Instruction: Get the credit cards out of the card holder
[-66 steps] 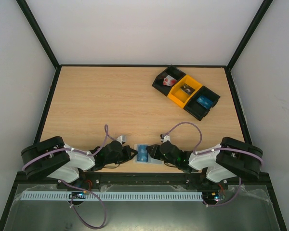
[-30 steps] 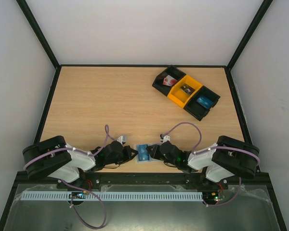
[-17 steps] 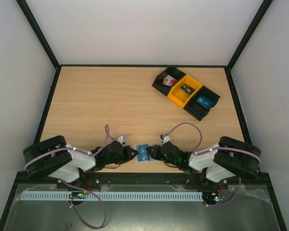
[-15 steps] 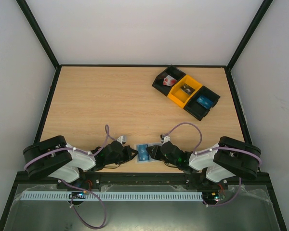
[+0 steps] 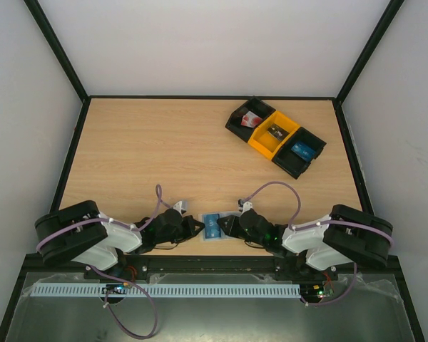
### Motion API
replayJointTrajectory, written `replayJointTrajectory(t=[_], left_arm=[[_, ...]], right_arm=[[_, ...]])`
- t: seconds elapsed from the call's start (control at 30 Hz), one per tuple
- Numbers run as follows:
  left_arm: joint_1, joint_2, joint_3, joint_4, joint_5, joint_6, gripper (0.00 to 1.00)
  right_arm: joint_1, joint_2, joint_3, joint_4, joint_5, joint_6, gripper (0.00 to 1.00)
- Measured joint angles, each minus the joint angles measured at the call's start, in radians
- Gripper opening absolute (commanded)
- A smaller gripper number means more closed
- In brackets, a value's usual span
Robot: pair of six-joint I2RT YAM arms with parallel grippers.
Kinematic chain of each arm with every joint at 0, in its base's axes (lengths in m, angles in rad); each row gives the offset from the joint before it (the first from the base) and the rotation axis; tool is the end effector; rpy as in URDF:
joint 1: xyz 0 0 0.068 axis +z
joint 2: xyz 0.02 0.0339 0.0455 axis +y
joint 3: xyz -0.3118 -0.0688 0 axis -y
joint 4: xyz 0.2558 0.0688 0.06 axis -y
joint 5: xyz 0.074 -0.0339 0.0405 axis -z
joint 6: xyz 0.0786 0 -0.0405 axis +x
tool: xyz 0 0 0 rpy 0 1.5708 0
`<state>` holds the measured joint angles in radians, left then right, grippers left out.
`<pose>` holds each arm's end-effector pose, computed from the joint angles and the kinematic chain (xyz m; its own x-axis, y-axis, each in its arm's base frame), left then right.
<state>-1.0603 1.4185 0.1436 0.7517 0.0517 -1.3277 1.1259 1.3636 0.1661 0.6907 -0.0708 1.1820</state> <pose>0.1121 -0.2086 0.1183 -0.9257 -0.3308 -0.1834 -0.0220 0.5312 -0.8470 0.0975 0.2175 0.1284 -0.9370 0.1795 -0.2997 -0.1581 0.5470 0.8221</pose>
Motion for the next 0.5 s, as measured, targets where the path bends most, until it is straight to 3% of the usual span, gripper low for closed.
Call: replayJointTrajectory(t=[0.5], left_arm=[[-0.002,0.008,0.001,0.010,0.000,0.000,0.03]], right_arm=[[0.002,-0.076,0.004,-0.065,0.007,-0.008,0.18]])
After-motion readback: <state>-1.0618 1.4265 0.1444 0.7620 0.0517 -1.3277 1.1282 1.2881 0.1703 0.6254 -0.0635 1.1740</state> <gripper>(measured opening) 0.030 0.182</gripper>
